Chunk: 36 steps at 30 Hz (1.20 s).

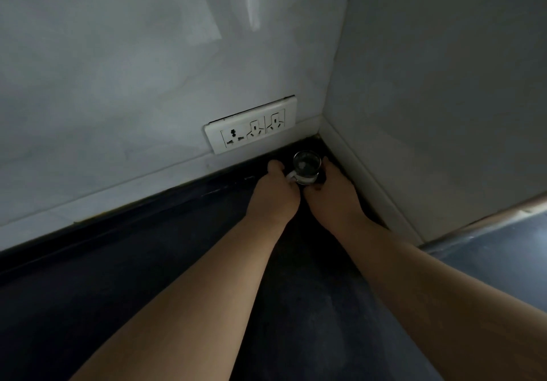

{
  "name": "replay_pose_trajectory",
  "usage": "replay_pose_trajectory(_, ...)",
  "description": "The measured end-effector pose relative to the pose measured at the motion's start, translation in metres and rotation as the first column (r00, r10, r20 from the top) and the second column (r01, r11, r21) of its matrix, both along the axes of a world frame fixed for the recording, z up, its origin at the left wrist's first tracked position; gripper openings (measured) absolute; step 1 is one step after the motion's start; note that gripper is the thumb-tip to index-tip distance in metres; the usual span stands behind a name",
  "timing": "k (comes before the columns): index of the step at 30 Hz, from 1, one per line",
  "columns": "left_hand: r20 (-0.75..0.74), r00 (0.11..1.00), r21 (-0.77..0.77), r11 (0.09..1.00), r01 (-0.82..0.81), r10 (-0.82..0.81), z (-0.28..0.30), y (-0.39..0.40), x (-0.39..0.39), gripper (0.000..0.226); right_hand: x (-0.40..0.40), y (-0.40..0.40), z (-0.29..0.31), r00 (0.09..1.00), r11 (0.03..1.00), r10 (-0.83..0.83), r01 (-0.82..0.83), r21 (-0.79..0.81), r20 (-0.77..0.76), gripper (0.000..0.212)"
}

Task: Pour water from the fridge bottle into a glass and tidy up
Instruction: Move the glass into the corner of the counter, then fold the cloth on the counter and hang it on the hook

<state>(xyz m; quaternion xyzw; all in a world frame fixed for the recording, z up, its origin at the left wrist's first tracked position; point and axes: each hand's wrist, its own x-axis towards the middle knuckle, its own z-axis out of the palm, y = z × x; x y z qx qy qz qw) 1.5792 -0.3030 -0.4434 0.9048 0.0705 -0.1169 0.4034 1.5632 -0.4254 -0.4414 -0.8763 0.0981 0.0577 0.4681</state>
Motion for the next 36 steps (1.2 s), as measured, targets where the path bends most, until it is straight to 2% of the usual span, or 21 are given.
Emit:
replay_pose_trajectory(3,-0.057,0.998,0.01,1.0,0.009,-0.008,0.008,0.006,-0.009,0.048,-0.019,0.0,0.01,0.999,0.998,-0.029,0.03,0.05,-0.02,0.062)
replay_pose_trajectory(6,-0.064,0.998,0.017,1.0,0.0,0.001,0.017,0.015,-0.031,0.049,-0.042,-0.001,0.025,0.995,0.996,-0.087,0.087,-0.003,-0.052,0.068)
replay_pose_trajectory(12,0.019,0.998,0.064,0.996,-0.063,0.062,0.046,0.036,-0.099,0.046,-0.096,0.007,0.05,0.998,0.996,0.007,-0.012,-0.088,-0.062,0.057)
replay_pose_trajectory(16,0.041,0.991,0.147,0.98,-0.135,0.13,0.082,0.065,-0.161,0.045,-0.124,0.028,0.072,0.976,0.958,0.2,-0.213,-0.191,-0.087,0.055)
replay_pose_trajectory(21,0.014,0.963,0.28,0.923,-0.263,0.27,0.121,0.115,-0.261,0.045,-0.17,0.073,0.109,0.882,0.848,0.458,-0.471,-0.241,-0.112,0.051)
replay_pose_trajectory(25,0.026,0.905,0.345,0.846,-0.406,0.424,0.153,0.149,-0.35,0.045,-0.215,0.118,0.138,0.728,0.696,0.684,-0.67,-0.257,-0.047,0.047)
replay_pose_trajectory(27,0.062,0.847,0.358,0.78,-0.513,0.529,0.172,0.165,-0.406,0.044,-0.244,0.146,0.153,0.602,0.576,0.799,-0.767,-0.285,-0.006,0.045)
replay_pose_trajectory(28,0.072,0.83,0.36,0.761,-0.539,0.554,0.176,0.168,-0.421,0.044,-0.252,0.153,0.158,0.568,0.545,0.823,-0.788,-0.287,0.004,0.045)
replay_pose_trajectory(32,0.136,0.651,0.391,0.563,-0.728,0.746,0.208,0.181,-0.53,0.041,-0.313,0.2,0.192,0.32,0.319,0.946,-0.9,-0.296,0.046,0.041)
replay_pose_trajectory(36,0.19,0.473,0.444,0.354,-0.823,0.86,0.24,0.168,-0.649,0.04,-0.395,0.235,0.228,0.086,0.111,0.992,-0.941,-0.321,0.092,0.038)
